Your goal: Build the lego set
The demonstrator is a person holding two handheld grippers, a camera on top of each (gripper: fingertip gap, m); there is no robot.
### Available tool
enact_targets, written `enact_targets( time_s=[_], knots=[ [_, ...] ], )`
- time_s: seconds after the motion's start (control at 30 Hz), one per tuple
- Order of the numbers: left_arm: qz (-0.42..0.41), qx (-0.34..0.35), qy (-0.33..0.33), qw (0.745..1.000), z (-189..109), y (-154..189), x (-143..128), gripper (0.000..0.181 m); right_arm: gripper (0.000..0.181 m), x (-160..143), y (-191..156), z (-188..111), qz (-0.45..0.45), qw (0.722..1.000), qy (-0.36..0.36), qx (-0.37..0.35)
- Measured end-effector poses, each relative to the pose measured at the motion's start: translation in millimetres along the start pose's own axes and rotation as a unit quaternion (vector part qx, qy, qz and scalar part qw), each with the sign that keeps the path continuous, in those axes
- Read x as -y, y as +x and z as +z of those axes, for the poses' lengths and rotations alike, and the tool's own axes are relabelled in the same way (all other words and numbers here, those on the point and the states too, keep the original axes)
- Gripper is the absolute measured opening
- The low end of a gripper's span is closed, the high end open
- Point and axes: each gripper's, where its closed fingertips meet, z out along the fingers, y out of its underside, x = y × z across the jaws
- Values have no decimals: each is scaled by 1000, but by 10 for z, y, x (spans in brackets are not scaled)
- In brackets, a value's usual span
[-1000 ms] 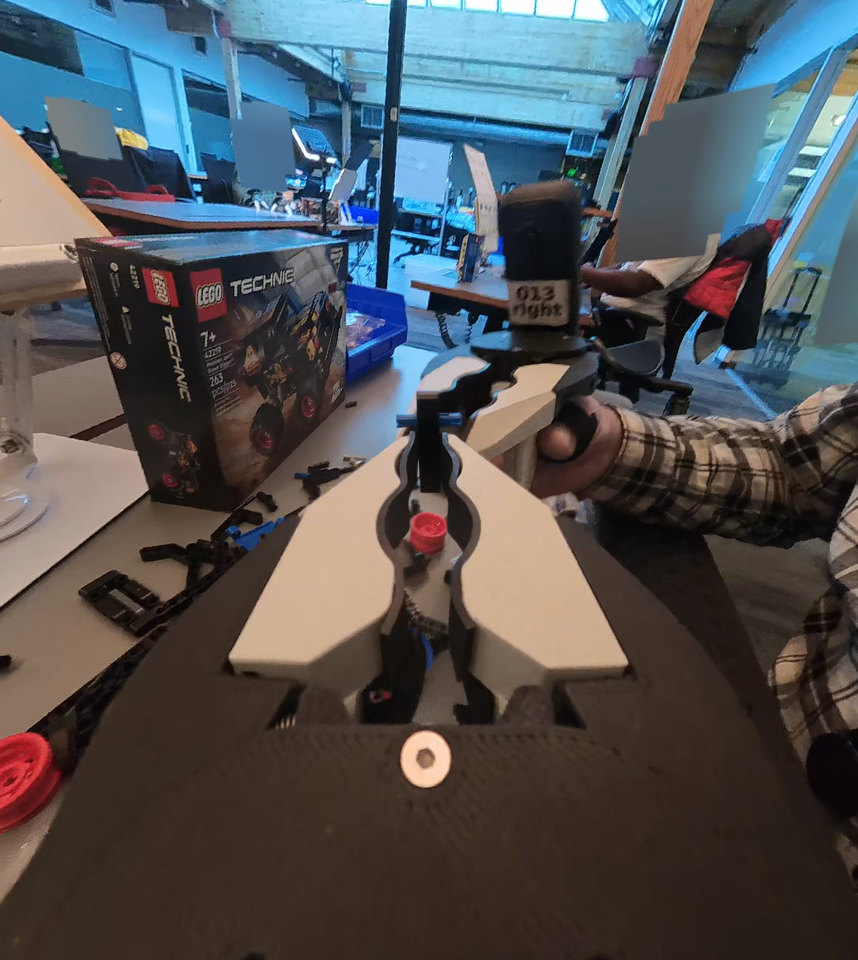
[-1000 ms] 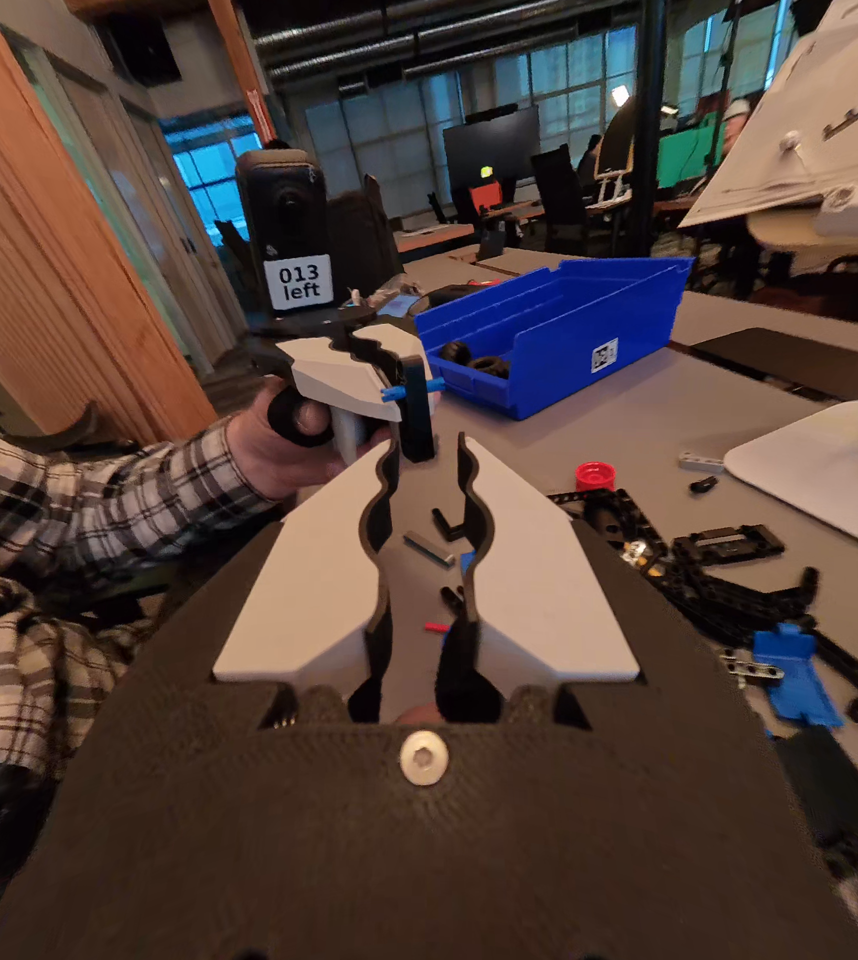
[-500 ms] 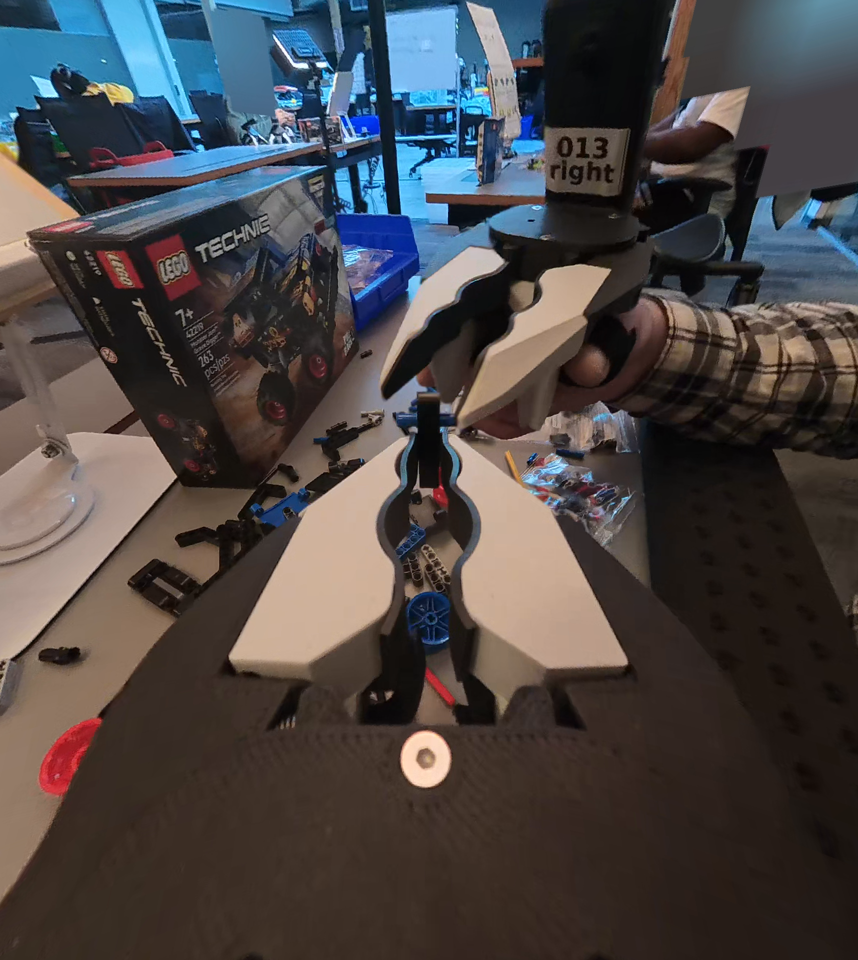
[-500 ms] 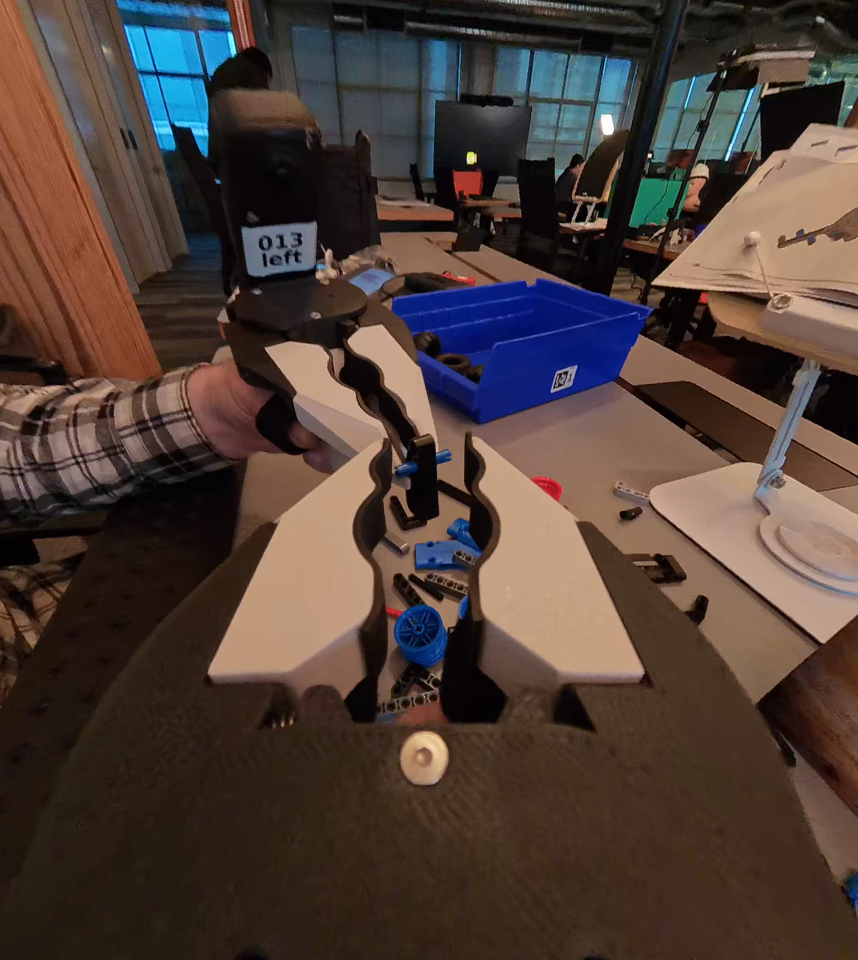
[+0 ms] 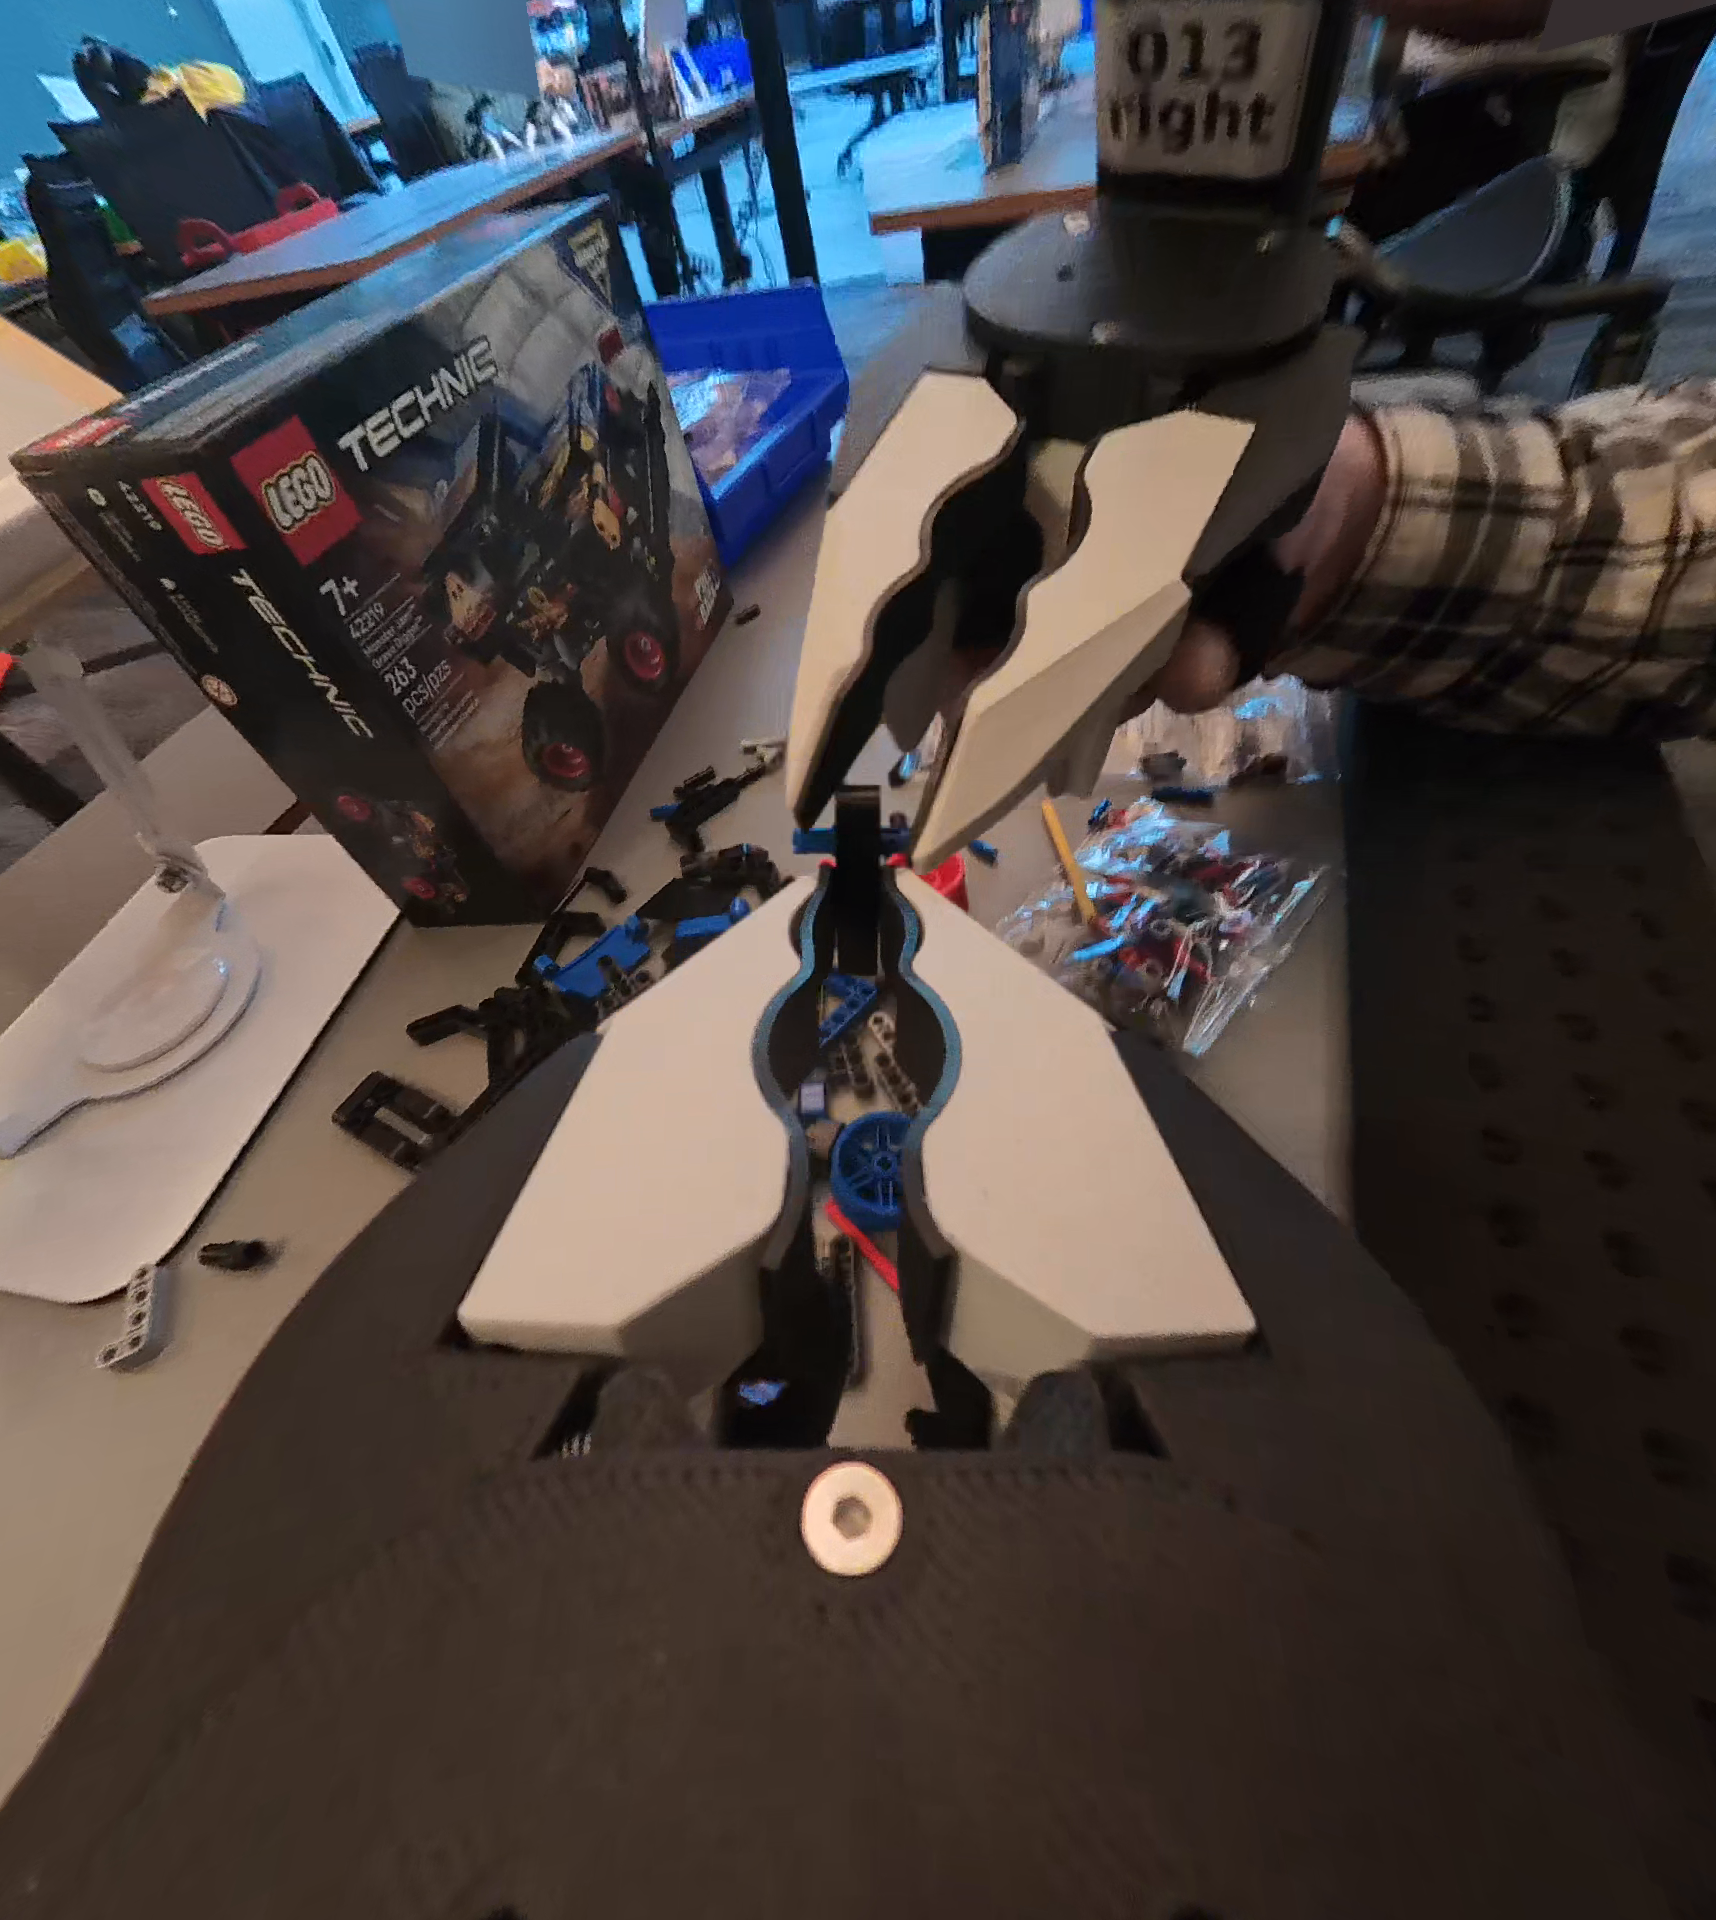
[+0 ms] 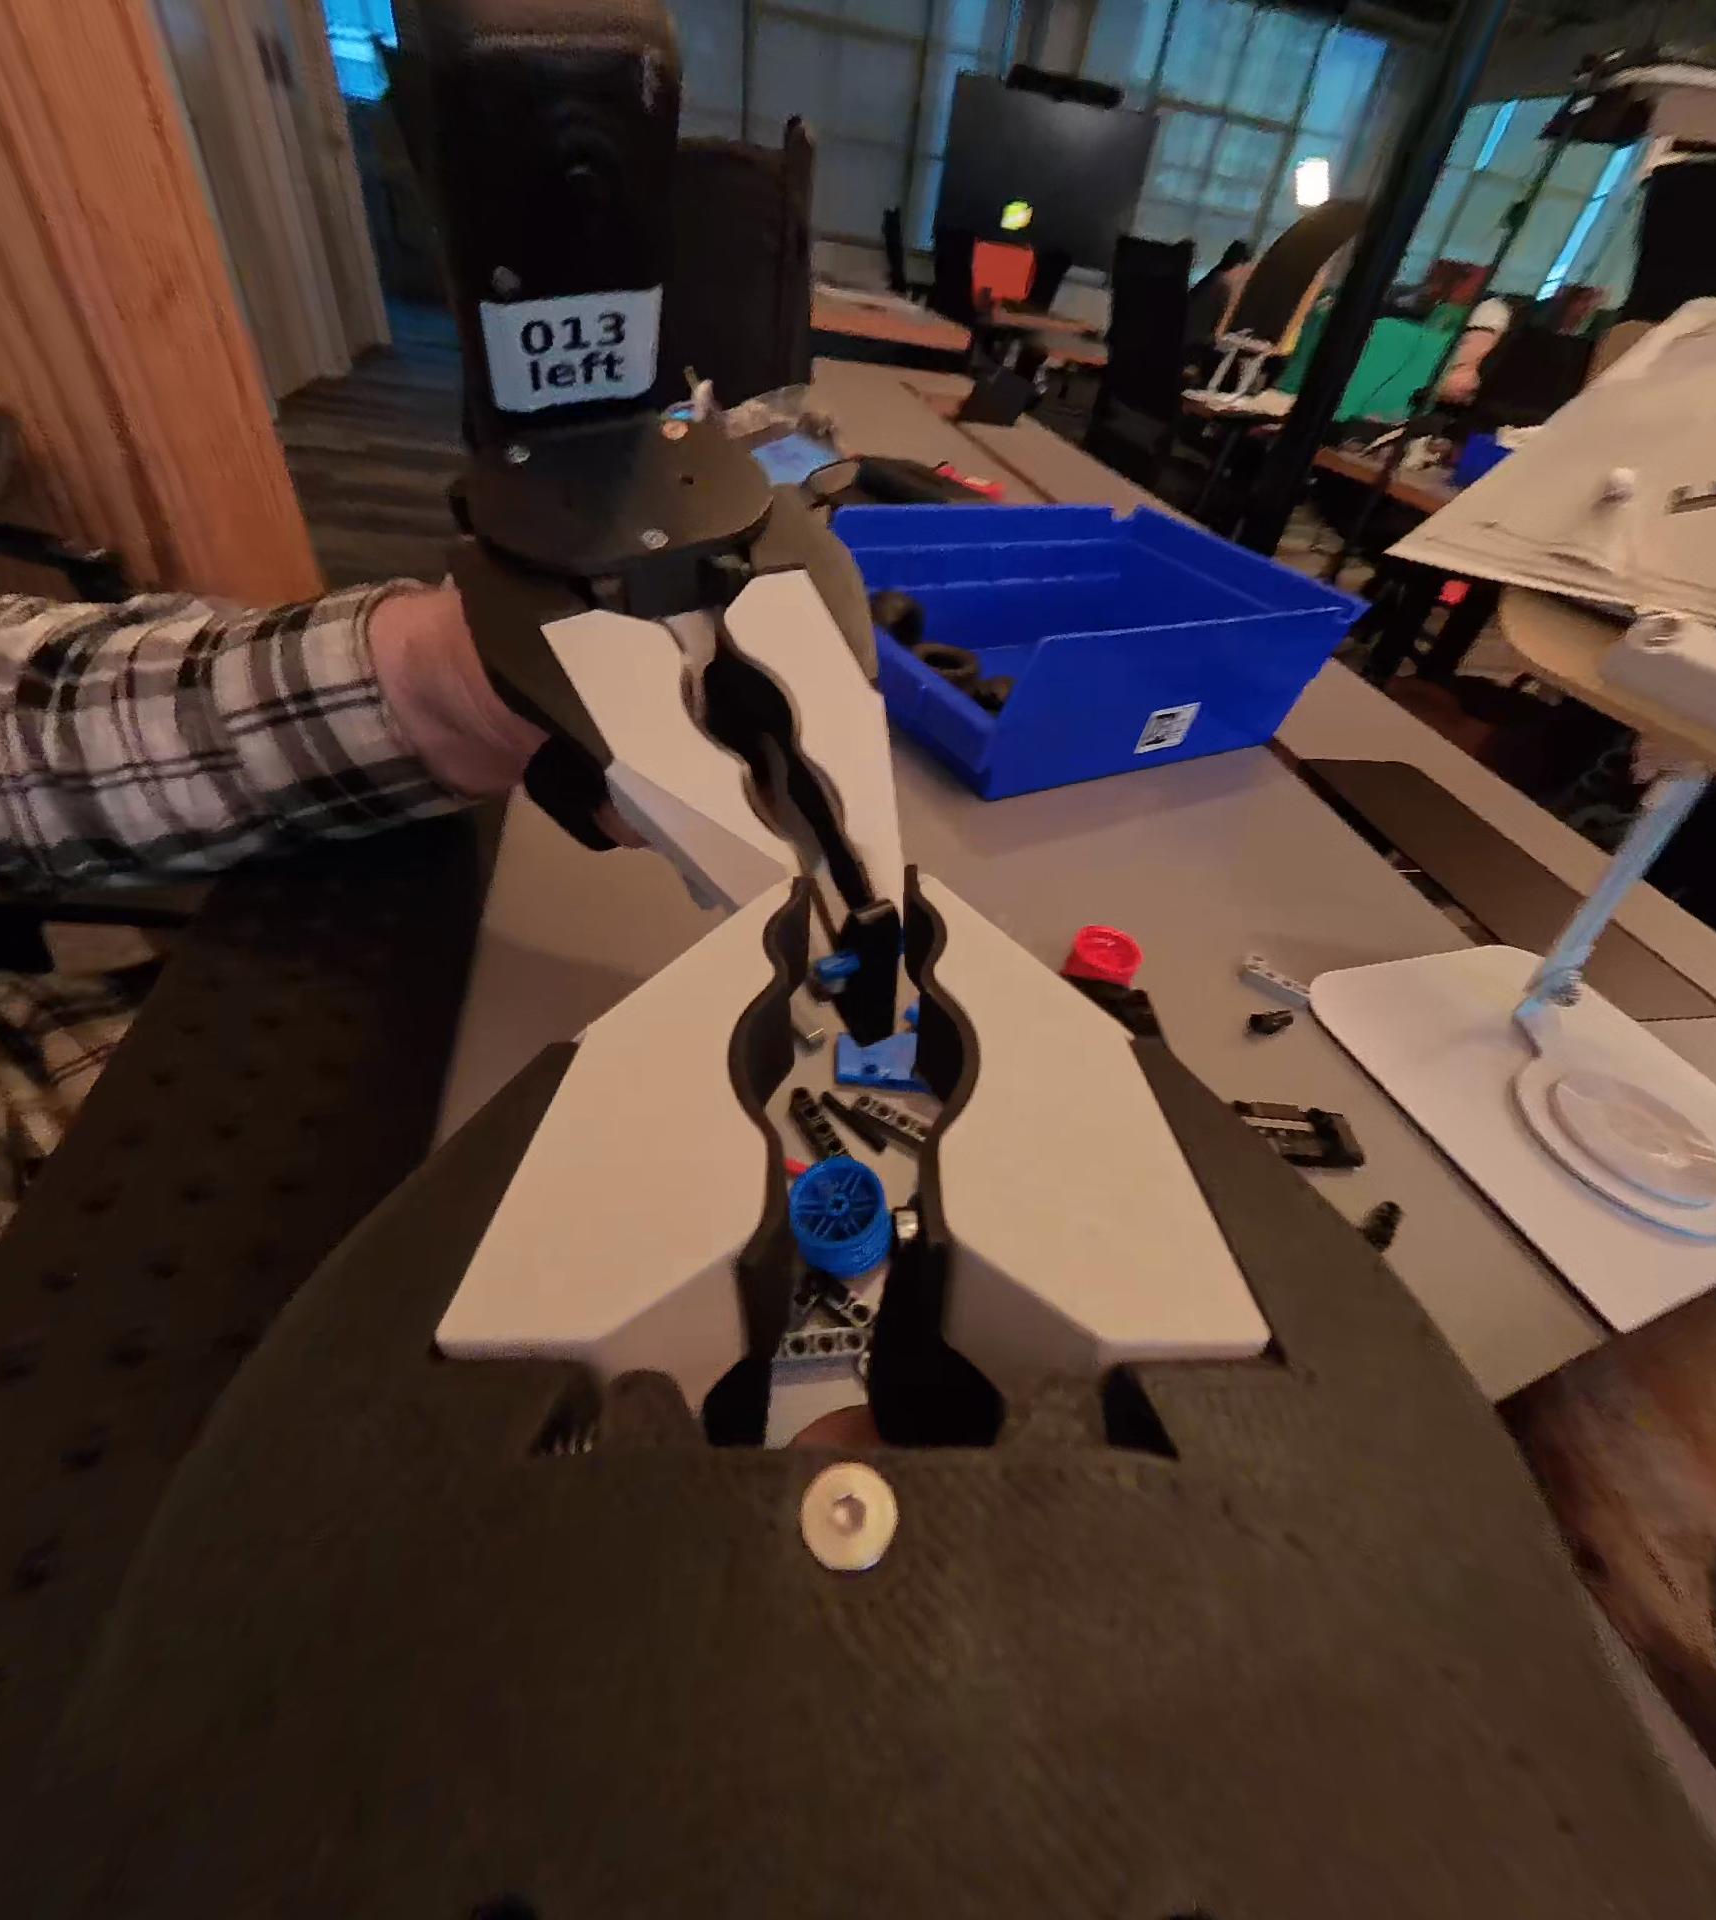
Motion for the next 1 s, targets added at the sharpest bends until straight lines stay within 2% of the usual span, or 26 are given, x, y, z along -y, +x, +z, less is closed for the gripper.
enact_targets(
  time_s=[0.1,0.17,0.3,0.47,0.67,0.8,0.9,1.0],
  knots=[
    [13,2,-27,1000,3,103,-64,5,14,-64,-110,-11,-28,999,-31,22],
    [4,-2,-29,1000,-16,234,-63,5,7,-72,-212,-48,-45,997,-43,41],
    [20,39,-59,997,-15,473,-181,5,6,-203,-456,-99,-70,988,-93,100],
    [15,64,-70,995,-145,668,-289,5,17,-250,-666,-33,-86,981,-110,133],
    [11,88,-72,993,-344,621,-326,5,18,-167,-735,136,-92,983,-96,129],
    [50,120,-91,987,-442,541,-349,5,23,23,-784,163,-84,984,-64,145],
    [66,126,-83,986,-480,551,-297,5,21,-33,-786,250,-109,979,-95,142],
    [78,140,-93,983,-538,492,-332,5,9,-43,-828,315,-123,975,-111,151]
  ],
)
